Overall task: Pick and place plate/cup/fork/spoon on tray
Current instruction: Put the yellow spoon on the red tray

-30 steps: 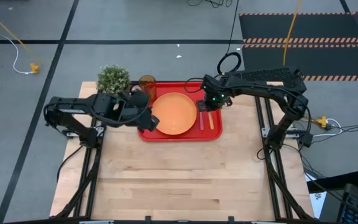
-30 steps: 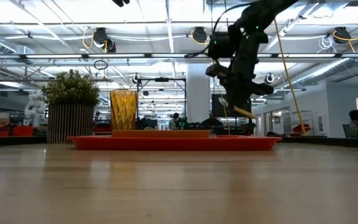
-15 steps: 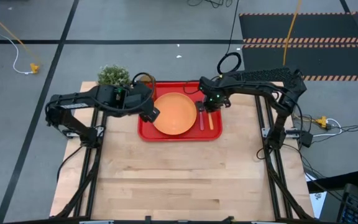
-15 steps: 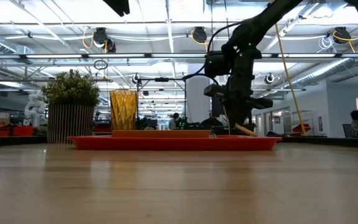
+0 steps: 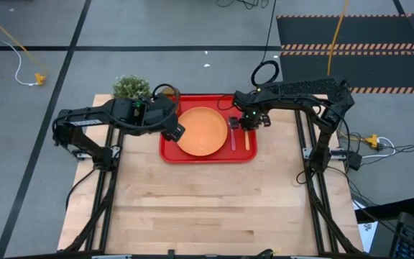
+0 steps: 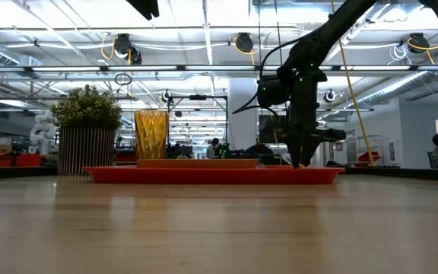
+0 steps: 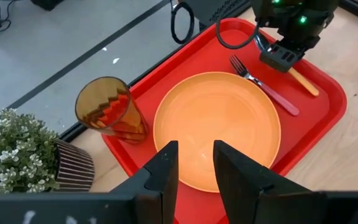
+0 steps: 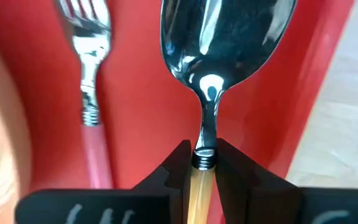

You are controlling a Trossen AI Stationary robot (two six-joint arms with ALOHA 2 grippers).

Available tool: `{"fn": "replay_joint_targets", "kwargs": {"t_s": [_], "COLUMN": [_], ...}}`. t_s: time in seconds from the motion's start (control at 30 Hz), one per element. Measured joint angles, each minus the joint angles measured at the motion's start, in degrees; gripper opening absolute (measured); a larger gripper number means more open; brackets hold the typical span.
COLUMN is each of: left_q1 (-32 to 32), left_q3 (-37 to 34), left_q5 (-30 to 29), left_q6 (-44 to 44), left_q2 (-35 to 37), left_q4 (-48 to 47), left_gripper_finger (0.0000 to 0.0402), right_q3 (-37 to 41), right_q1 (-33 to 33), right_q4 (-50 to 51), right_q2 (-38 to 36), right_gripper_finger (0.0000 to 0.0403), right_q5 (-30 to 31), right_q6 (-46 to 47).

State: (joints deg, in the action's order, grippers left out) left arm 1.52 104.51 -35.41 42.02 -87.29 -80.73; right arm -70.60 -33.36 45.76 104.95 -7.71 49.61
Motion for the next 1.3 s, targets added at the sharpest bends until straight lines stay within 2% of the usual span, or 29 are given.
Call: {"fn": "replay_joint_targets", "kwargs": {"t_s": [0.43,1.3], "left_q1": [0.0,0.0], "left_q3": [0.0,0.0], "left_q5": [0.01,0.0], "left_q6": [0.0,-0.95], "left_q2": [0.0,0.0], "left_q4": [0.0,-0.01], "left_gripper_finger": [0.0104,0.0104], "right_q3": [1.26,1.26], "right_q1": [0.07,0.09], "right_q4": [-4.65,-5.08], "right_q2": [0.0,0.0], "right_gripper_finger": [0.0056,0.0057], "right_q5": [-1.01,-0.27], "right_q6": [2.67,2.23]}}
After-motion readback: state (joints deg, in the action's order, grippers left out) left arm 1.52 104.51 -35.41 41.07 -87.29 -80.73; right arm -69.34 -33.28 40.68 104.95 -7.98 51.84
